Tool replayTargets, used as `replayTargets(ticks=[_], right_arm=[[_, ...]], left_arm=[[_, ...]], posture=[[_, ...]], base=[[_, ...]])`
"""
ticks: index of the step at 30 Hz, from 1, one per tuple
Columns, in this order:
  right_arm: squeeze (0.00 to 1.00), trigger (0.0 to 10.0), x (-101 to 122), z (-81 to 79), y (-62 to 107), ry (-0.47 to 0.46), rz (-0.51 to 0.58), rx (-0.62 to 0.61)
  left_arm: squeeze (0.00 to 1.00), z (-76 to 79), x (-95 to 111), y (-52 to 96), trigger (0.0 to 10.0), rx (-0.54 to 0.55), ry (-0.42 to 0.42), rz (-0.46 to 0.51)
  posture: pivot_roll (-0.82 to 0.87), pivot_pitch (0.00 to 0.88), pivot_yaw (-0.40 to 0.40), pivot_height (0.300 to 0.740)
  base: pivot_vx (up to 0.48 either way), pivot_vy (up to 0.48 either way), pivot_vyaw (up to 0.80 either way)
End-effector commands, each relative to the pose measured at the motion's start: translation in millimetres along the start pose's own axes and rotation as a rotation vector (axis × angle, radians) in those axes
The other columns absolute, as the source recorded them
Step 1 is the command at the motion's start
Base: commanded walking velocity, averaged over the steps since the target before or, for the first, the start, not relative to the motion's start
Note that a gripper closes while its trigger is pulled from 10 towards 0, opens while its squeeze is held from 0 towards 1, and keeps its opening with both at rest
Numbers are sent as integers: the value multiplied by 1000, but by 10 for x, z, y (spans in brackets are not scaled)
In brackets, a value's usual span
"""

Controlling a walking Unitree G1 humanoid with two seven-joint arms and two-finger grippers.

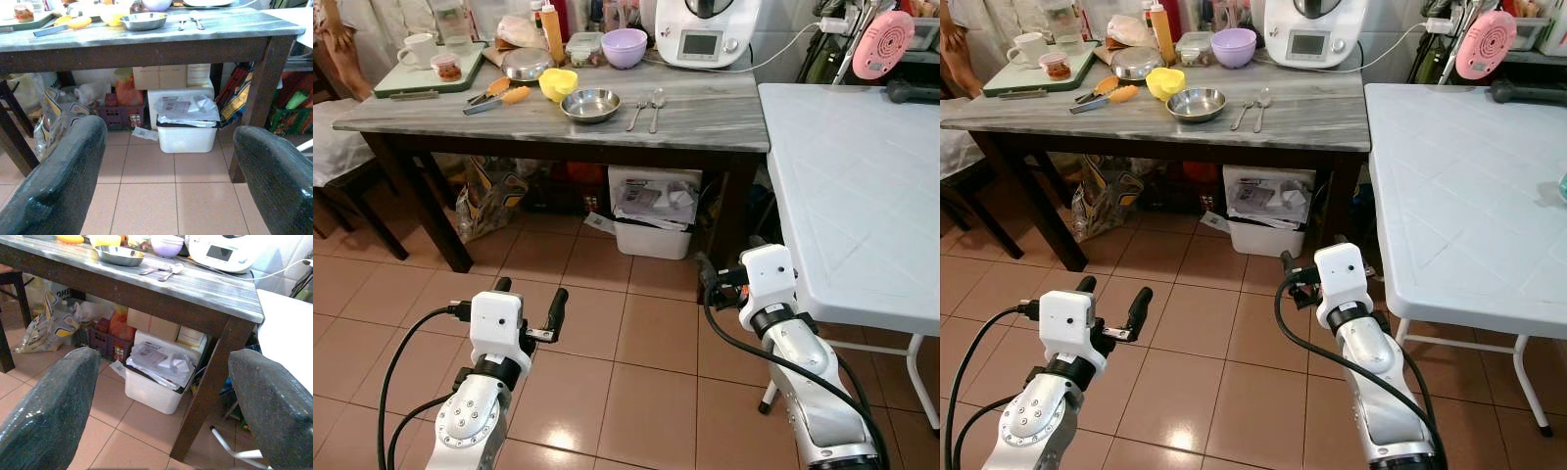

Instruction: Setting the table

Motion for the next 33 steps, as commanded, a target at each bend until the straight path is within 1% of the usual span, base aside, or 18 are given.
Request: replayTargets(ticks=[1,9,16,26,33], right_arm=[[0,10000,24,-24,-12,-6,10,11],[0,10000,35,-29,-6,-18,19,10],[0,10000,19,-46,-11,-18,15,15],[0,10000,19,-47,-17,-18,17,15],[0,10000,26,-60,-4,-29,21,20]], left_arm=[[0,2,-43,9,10000,1,3,-15],[0,-8,-29,-1,10000,3,0,-8],[0,-78,7,-28,10000,54,-10,9],[0,-73,25,-43,10000,55,-14,18],[0,-52,36,-48,10000,34,-15,21]], posture=[[-164,40,53,740],[-165,41,56,740],[-163,40,58,740],[-165,32,58,740],[-167,35,61,740]], base=[[0,0,0],[0,0,0],[0,0,0],[0,0,0],[0,0,0]])
Point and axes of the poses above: a point about 5 cm out from each wrist's last joint towards the gripper, its own y axis pointing back from the gripper into the wrist, its own x axis along the axis of the wrist's last joint, z = x × y, the point moved 2 cm from there along -y, pointing out of the wrist towards the gripper, and after that the axes turned 15 degrees about -y, right-handed, at the moved point
